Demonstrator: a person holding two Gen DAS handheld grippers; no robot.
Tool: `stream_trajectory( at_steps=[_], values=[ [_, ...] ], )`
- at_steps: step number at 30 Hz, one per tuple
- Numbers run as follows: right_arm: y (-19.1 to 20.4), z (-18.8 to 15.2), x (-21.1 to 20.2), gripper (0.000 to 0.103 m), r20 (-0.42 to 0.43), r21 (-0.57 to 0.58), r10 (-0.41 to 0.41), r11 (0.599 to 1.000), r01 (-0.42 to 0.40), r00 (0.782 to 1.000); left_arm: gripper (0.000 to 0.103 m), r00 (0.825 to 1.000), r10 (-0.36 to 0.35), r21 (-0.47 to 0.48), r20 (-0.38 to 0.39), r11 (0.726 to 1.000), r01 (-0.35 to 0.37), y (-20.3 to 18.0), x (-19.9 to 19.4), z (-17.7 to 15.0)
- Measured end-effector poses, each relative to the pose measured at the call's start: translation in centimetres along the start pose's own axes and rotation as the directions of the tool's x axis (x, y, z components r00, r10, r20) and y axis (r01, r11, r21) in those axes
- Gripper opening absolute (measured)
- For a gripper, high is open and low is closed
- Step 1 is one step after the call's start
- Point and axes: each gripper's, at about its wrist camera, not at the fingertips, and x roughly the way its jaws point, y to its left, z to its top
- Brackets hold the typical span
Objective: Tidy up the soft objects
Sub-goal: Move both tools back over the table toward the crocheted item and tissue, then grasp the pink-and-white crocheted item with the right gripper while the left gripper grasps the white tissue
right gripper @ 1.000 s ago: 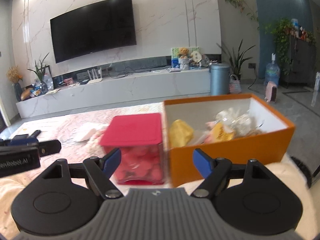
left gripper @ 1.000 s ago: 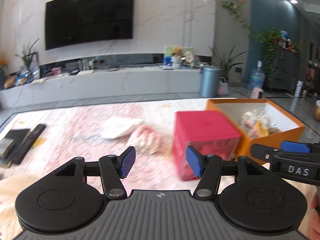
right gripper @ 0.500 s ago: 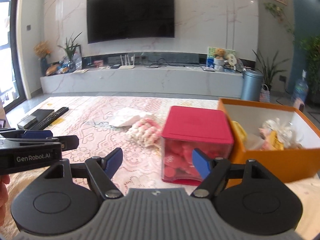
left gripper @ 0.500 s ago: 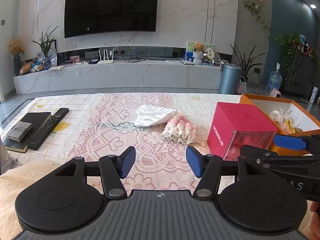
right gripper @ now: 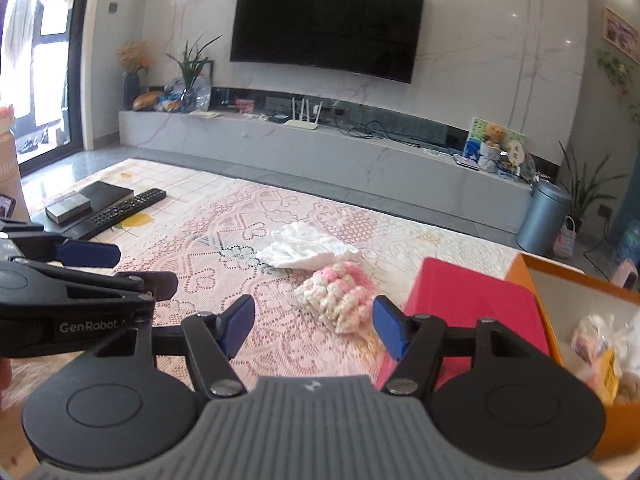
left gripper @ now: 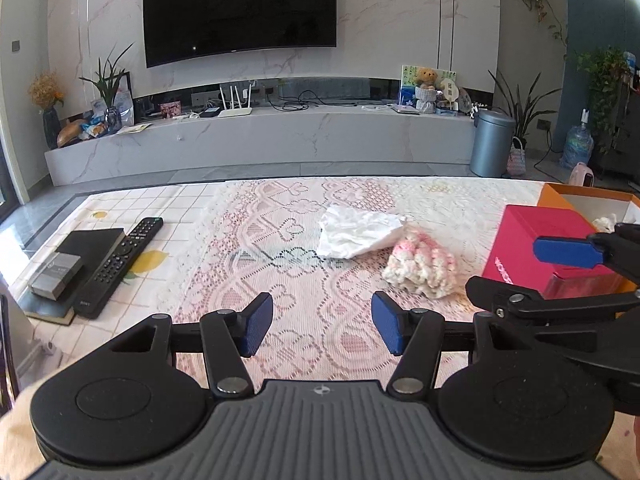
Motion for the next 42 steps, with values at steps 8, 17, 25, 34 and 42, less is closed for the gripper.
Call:
stream_trajectory(
  at_steps=[8, 17, 25, 34, 42],
  values=[
    [-0.7, 3.3, 7.1, 0.065, -0.155, -0.095, 0.022, 0.995, -0.037, 0.988, 0.066, 0.999, -0.007, 0.014, -0.046, 1.000, 0.007, 1.6, 4.2, 2.4],
    [-3.3, 6.4, 15.4, 0.076, -0.412, -0.048, 0.048, 0.996, -0.074, 0.910, 0.063, 0.989, -0.108, 0.084, -0.100, 0.990, 0.117, 1.5, 9.7, 4.2],
    [-3.5, 6.4, 20.3, 0.081, -0.532, -0.018, 0.002, 1.000, -0.014, 0.847, 0.064, 0.977, -0.189, 0.286, -0.100, 0.935, 0.210, 1.6, 14.2, 3.9],
    [-5.8, 6.8, 25.1, 0.081, -0.681, 0.143, 0.157, 0.986, -0.081, 0.715, 0.083, 0.967, -0.237, 0.560, -0.087, 0.791, 0.245, -0.6, 16.9, 2.3],
    [-5.6, 6.3, 25.9, 0.076, -0.683, 0.184, 0.201, 0.978, -0.101, 0.702, 0.088, 0.974, -0.221, 0.749, -0.058, 0.635, 0.189, -3.4, 18.8, 1.3]
  ],
)
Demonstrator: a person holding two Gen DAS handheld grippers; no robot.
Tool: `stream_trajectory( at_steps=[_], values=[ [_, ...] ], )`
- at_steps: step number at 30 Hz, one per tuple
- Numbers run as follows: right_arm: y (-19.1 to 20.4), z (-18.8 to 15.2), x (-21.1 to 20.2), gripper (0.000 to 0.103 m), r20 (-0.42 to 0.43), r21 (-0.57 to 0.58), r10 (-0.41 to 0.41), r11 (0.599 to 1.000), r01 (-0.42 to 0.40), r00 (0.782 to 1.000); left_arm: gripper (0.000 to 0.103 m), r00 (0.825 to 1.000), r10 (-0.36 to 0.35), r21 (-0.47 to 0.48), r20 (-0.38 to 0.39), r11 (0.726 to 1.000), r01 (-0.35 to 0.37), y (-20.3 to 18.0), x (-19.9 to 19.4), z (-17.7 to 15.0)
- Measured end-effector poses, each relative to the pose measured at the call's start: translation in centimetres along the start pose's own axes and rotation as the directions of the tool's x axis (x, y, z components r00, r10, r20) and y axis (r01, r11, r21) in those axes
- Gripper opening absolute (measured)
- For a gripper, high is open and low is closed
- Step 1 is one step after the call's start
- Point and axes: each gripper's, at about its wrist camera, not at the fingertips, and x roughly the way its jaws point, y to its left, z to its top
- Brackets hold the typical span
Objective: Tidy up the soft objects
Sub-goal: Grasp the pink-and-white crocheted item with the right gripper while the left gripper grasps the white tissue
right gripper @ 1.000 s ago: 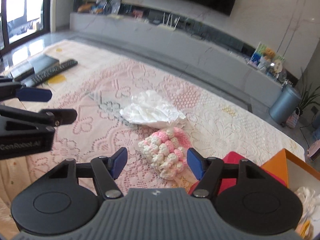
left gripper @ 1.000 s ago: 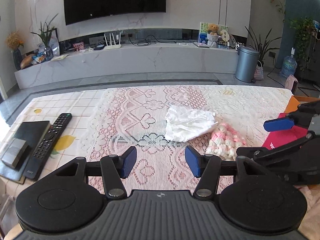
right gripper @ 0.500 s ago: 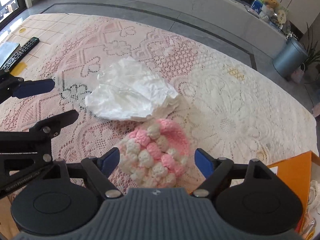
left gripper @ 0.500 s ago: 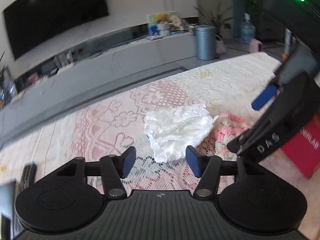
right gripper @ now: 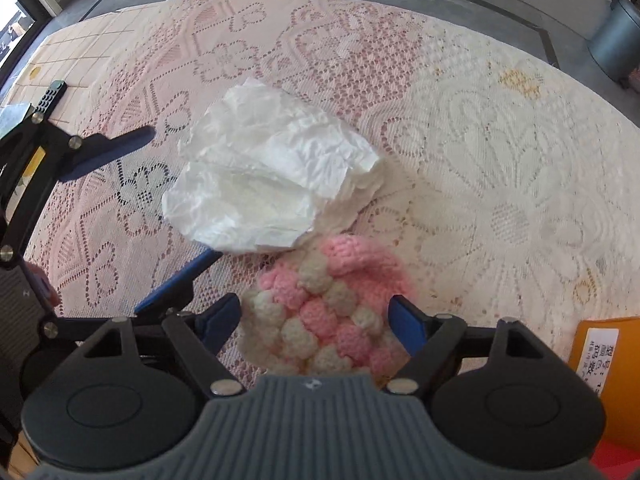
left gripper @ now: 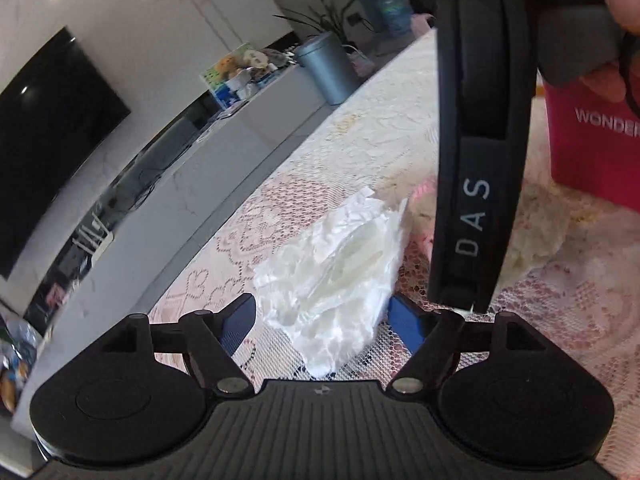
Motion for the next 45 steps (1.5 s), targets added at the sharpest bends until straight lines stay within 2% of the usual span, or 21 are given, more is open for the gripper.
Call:
stream_trajectory(
  at_steps=[3, 7, 9, 11, 12, 13, 15, 17, 18, 21, 23, 30, 33, 38, 42, 45],
  values=[
    [0.0, 0.0, -0.2, 0.067, 0.010, -0.018, 0.003, 1.000, -0.003, 1.000, 0.088, 1.000, -0.007, 0.031, -0.010, 0.999, 0.007, -0.5, 1.2, 0.0],
    [-0.6, 0.0, -0.4, 0.054, 0.008, -0.023, 0.036, 0.999, -0.036, 0.999, 0.087, 1.000, -0.022, 0.011, 0.008, 1.000, 0.022, -0.2, 2.1, 0.2],
    [-1.1, -0.1, -0.3, 0.053, 0.013, -0.014, 0.054, 0.998, -0.053, 0.998, 0.083, 0.999, -0.036, 0.000, 0.014, 0.999, 0.036, 0.0, 2.4, 0.3],
    [-1.1, -0.3, -0.3, 0.053, 0.021, -0.017, 0.055, 0.998, -0.055, 0.998, 0.075, 0.999, -0.043, -0.022, 0.020, 0.999, 0.043, 0.1, 2.6, 0.2],
    [-1.0, -0.3, -0.3, 0.052, 0.022, -0.017, 0.055, 0.998, -0.055, 0.998, 0.071, 0.999, -0.045, -0.040, 0.018, 0.998, 0.046, 0.2, 2.7, 0.1],
    [-1.0, -0.3, -0.3, 0.052, 0.025, -0.018, 0.053, 0.998, -0.052, 0.998, 0.060, 0.998, -0.058, -0.059, 0.018, 0.997, 0.059, 0.4, 2.6, 0.1],
    [-1.0, -0.2, -0.3, 0.052, 0.027, -0.015, 0.050, 0.999, -0.050, 0.998, 0.047, 0.998, -0.067, -0.085, 0.017, 0.994, 0.068, 0.6, 2.7, 0.0],
    [-1.0, -0.2, -0.3, 0.052, 0.028, -0.015, 0.051, 0.999, -0.051, 0.998, 0.018, 0.998, -0.063, -0.103, 0.008, 0.993, 0.064, 0.4, 2.7, 0.1],
    [-0.9, -0.2, -0.3, 0.052, 0.029, -0.015, 0.050, 0.999, -0.049, 0.998, 0.013, 0.998, -0.067, -0.117, 0.005, 0.991, 0.067, 0.3, 2.7, 0.1],
    [-1.0, -0.3, -0.4, 0.052, 0.034, -0.009, 0.049, 0.999, -0.048, 0.998, 0.009, 0.999, -0.044, -0.114, 0.005, 0.993, 0.044, 0.3, 2.4, 0.4],
    [-1.0, -0.3, -0.4, 0.050, 0.041, -0.007, 0.046, 0.999, -0.045, 0.998, 0.008, 1.000, -0.028, -0.148, 0.006, 0.989, 0.028, 0.6, 1.8, 0.6],
    [-0.3, -1.2, -1.8, 0.025, 0.095, -0.021, 0.040, 0.999, -0.038, 0.995, 0.007, 1.000, 0.021, -0.305, -0.020, 0.952, -0.026, 2.5, -1.2, 0.7],
    [-0.3, -1.8, -2.4, 0.022, 0.122, -0.004, 0.046, 0.999, -0.046, 0.991, 0.007, 0.999, 0.030, -0.384, -0.033, 0.922, -0.041, 3.1, -3.0, 1.0],
    [0.0, -2.8, -5.3, 0.022, 0.185, 0.014, 0.099, 0.995, -0.103, 0.978, 0.007, 0.999, 0.038, -0.496, -0.023, 0.867, -0.045, 4.4, -6.7, 2.2],
    [0.5, -4.1, -8.9, 0.022, 0.267, -0.002, 0.129, 0.991, -0.133, 0.955, 0.007, 0.998, 0.068, -0.534, -0.015, 0.843, -0.066, 4.9, -9.9, 3.4],
    [0.7, -5.8, -11.9, 0.022, 0.331, -0.020, 0.155, 0.987, -0.157, 0.931, 0.007, 0.997, 0.080, -0.588, -0.004, 0.806, -0.066, 5.0, -12.7, 4.3]
  ],
)
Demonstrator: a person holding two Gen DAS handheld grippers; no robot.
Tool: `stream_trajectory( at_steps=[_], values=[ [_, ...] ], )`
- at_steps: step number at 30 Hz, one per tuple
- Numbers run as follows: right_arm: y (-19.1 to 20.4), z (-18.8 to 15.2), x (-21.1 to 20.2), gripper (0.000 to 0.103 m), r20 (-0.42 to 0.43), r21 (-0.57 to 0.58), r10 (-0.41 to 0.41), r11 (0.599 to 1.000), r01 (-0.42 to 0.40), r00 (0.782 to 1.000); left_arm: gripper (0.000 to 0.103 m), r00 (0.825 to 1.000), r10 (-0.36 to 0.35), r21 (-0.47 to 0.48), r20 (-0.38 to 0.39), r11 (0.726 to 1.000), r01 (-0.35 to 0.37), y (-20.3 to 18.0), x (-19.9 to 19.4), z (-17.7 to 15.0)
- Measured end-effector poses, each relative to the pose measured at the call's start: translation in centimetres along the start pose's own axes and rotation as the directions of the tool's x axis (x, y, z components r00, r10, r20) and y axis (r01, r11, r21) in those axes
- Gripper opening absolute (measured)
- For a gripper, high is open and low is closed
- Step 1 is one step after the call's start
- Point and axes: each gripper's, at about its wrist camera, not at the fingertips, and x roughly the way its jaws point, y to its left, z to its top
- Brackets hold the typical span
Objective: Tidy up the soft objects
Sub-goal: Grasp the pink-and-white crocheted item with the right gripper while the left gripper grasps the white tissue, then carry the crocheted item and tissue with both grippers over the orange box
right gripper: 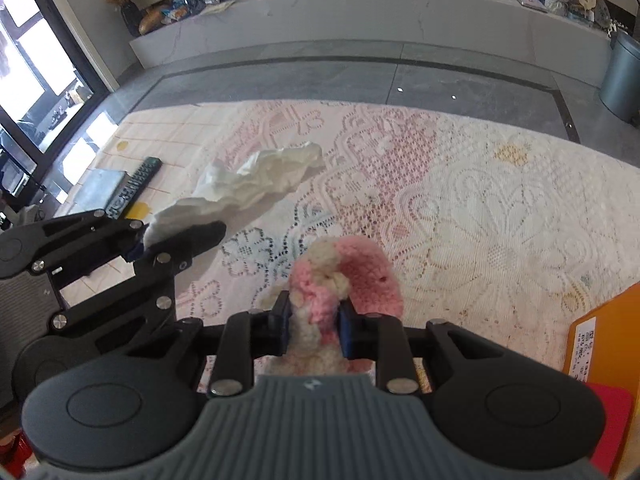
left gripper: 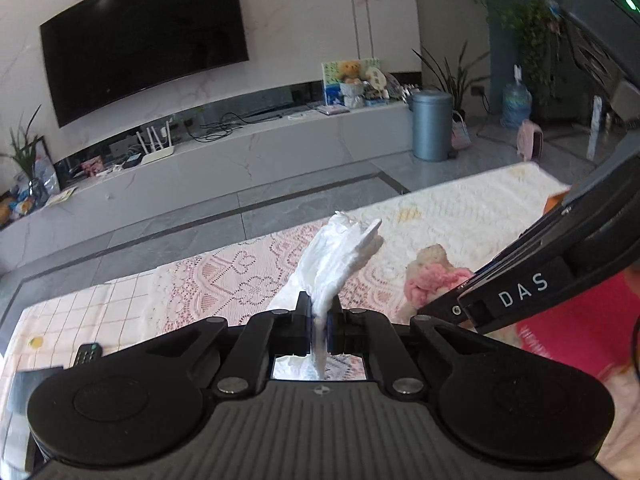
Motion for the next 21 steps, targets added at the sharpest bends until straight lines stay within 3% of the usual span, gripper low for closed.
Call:
stream_trajectory(
  at_steps=[3, 9, 16, 21],
  values=[
    [0.5, -1.0, -3.4, 0.022, 0.061, -0.029, 0.017, 0.999, -0.016, 0.998, 0.007, 1.000, -0.021, -0.051, 0.008, 0.998, 0.021, -1.1, -2.6, 0.4],
    [-0.9, -4.3, -9.2, 0.022, 0.138, -0.033, 0.012, 0.999, -0.007, 0.990, 0.007, 0.994, -0.058, 0.022, 0.092, 0.998, 0.056, -6.0, -7.0, 2.2],
    [-7.1, -8.5, -15.9, 0.022, 0.204, 0.047, -0.048, 0.998, 0.039, 0.978, 0.007, 0.978, -0.164, 0.120, 0.132, 0.982, 0.148, -12.4, -8.1, 5.0],
    [-13.0, -10.7, -20.1, 0.022, 0.238, 0.129, -0.150, 0.984, 0.122, 0.960, 0.007, 0.958, -0.259, 0.202, 0.125, 0.952, 0.231, -18.1, -6.9, 7.3]
  ],
)
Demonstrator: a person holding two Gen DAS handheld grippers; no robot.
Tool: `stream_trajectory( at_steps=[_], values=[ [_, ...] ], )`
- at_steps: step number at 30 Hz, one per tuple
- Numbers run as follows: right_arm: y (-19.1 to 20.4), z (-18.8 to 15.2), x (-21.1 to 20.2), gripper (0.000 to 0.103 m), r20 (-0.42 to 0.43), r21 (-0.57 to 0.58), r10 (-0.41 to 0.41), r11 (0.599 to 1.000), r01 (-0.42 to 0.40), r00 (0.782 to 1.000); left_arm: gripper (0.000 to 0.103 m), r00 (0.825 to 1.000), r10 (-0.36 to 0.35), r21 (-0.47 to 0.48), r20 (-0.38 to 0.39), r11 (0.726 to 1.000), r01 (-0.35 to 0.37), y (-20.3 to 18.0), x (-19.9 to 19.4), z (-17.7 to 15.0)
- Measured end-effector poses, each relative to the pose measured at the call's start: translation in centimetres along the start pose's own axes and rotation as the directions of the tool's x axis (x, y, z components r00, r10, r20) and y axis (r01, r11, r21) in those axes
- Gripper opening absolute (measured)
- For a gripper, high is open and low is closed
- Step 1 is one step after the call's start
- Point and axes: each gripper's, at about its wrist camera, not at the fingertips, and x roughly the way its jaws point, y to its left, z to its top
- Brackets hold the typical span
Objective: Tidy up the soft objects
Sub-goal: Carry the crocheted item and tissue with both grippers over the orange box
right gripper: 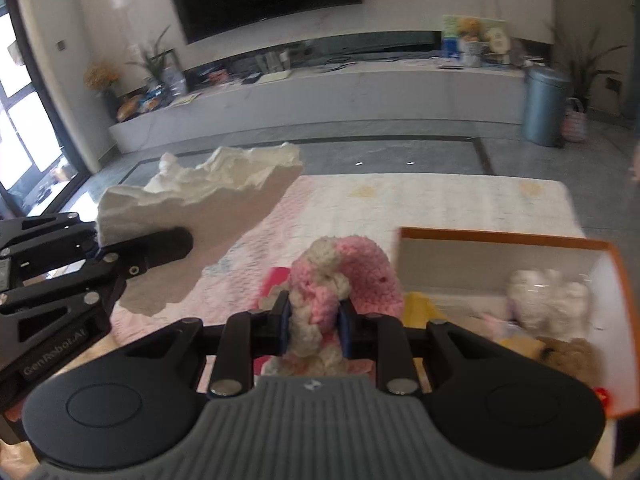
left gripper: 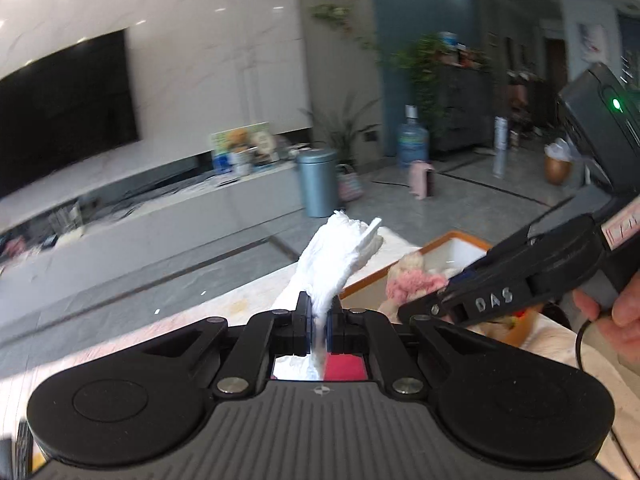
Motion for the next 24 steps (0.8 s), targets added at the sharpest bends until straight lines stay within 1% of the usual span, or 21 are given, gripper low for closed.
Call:
stream_trajectory(
  at_steps=[2, 6, 8, 11, 13, 17, 20, 24],
  values=[
    [-2.5, -0.1, -1.1, 0.023, 0.013, 0.026, -0.043, 0.999, 0.042, 0.999, 0.007, 1.000, -0.027, 0.048, -0.014, 0.998, 0.028, -2.3, 1.7, 0.9],
    [-7.3, -0.5, -2.1, 0.023, 0.015, 0.086, -0.114, 0.990, 0.112, 0.993, 0.007, 0.995, -0.082, 0.107, -0.057, 0.990, 0.087, -5.9, 5.6, 2.0],
    [-9.4, -0.7, -1.8, 0.023, 0.007, 0.112, -0.144, 0.983, 0.142, 0.990, 0.007, 0.994, -0.084, 0.147, -0.075, 0.985, 0.094, -7.5, 7.6, 2.3],
    [-12.3, -1.1, -0.8, 0.023, -0.015, 0.136, -0.179, 0.974, 0.180, 0.984, 0.007, 0.988, -0.083, 0.201, -0.130, 0.974, 0.109, -9.3, 10.9, 2.0],
    [-13.9, -1.3, 0.4, 0.023, -0.035, 0.152, -0.189, 0.969, 0.193, 0.981, 0.007, 0.979, -0.081, 0.229, -0.188, 0.965, 0.124, -10.1, 13.3, 1.4],
    [-16.7, -1.5, 3.4, 0.023, -0.087, 0.161, -0.215, 0.961, 0.227, 0.973, 0.007, 0.958, -0.063, 0.274, -0.279, 0.951, 0.142, -11.3, 17.3, -0.6],
    [-18.3, -1.3, 5.7, 0.024, -0.123, 0.178, -0.213, 0.956, 0.233, 0.969, 0.007, 0.938, -0.067, 0.258, -0.341, 0.953, 0.162, -11.5, 19.9, -1.7],
    [-20.0, -1.4, 8.4, 0.024, -0.170, 0.198, -0.196, 0.953, 0.229, 0.966, 0.007, 0.913, -0.071, 0.223, -0.401, 0.959, 0.173, -11.3, 22.1, -2.9]
  ],
)
